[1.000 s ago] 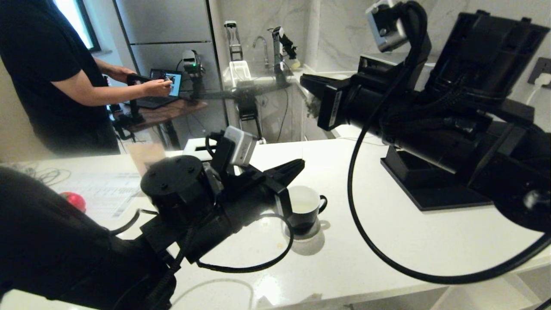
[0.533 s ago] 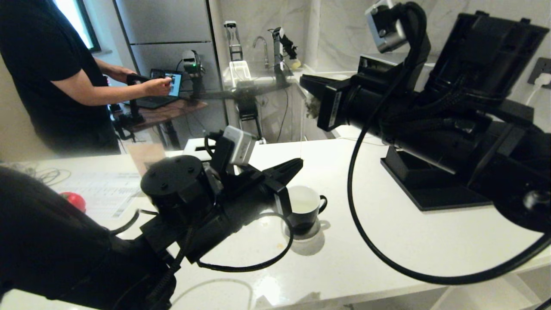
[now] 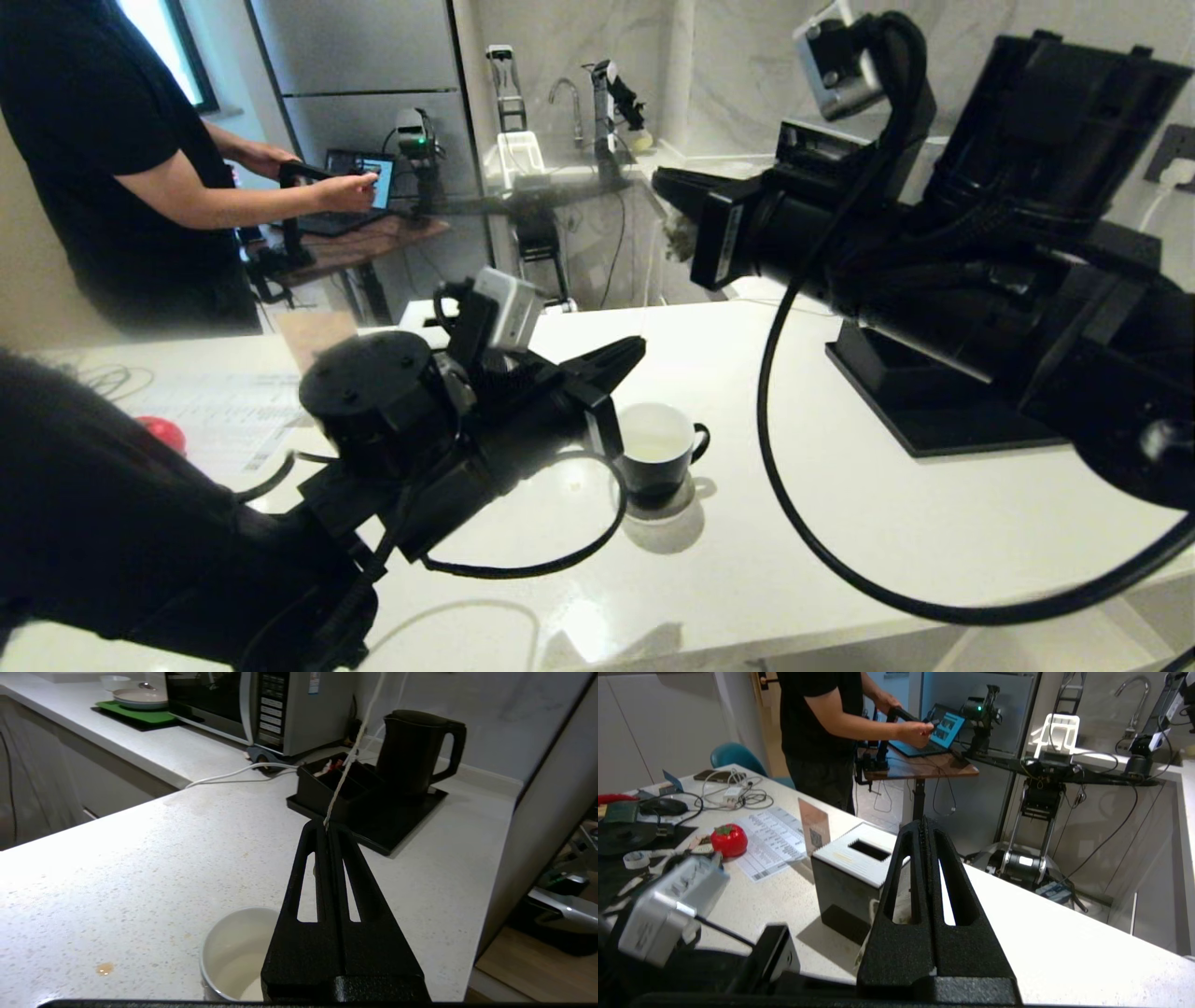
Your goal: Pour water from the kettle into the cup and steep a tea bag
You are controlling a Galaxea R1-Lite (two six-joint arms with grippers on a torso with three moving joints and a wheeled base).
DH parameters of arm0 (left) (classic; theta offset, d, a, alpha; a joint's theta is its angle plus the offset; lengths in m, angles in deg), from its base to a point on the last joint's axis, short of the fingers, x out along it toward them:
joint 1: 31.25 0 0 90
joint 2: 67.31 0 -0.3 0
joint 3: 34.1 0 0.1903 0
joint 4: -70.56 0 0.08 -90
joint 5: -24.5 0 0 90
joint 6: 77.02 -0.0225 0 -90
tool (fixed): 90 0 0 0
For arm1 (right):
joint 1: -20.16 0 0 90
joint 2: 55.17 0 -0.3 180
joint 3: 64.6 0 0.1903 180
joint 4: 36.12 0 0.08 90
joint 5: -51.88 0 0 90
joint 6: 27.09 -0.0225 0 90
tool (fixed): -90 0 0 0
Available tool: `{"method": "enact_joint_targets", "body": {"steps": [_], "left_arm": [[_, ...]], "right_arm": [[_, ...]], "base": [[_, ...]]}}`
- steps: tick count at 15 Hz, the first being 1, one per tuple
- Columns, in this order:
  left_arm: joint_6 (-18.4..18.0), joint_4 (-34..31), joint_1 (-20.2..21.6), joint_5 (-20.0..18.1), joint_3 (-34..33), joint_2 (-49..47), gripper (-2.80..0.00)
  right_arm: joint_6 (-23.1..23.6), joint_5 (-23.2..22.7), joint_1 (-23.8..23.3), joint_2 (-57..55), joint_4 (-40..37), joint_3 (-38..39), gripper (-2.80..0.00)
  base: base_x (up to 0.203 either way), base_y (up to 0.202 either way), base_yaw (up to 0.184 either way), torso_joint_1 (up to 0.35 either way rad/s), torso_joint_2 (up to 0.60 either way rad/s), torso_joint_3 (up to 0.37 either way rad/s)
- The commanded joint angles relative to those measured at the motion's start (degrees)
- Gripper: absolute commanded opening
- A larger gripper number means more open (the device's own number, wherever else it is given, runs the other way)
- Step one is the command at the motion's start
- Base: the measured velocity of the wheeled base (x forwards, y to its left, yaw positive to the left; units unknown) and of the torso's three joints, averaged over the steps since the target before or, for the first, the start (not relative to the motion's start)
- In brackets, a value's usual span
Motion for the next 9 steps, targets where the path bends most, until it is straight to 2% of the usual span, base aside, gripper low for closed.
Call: {"method": "enact_joint_targets", "body": {"steps": [1,3,6,9], "left_arm": [[0.12,0.53,0.76,0.52,0.27,0.52,-2.80],[0.36,0.53,0.89,2.05,1.02,0.86,-2.80],[0.38,0.53,0.84,2.36,1.19,0.99,-2.80],[0.47,0.53,0.84,2.52,2.69,0.90,-2.80]], "right_arm": [[-0.03,-0.01,0.02,0.32,0.29,1.02,-2.80],[-0.11,-0.01,0.02,0.37,0.29,2.03,-2.80],[-0.68,0.08,0.02,0.40,0.36,3.52,-2.80],[-1.04,0.00,0.02,0.33,4.67,6.82,-2.80]], "base": [[0.000,0.000,0.000,0.000,0.00,0.000],[0.000,0.000,0.000,0.000,0.00,0.000],[0.000,0.000,0.000,0.000,0.00,0.000],[0.000,0.000,0.000,0.000,0.00,0.000]]}}
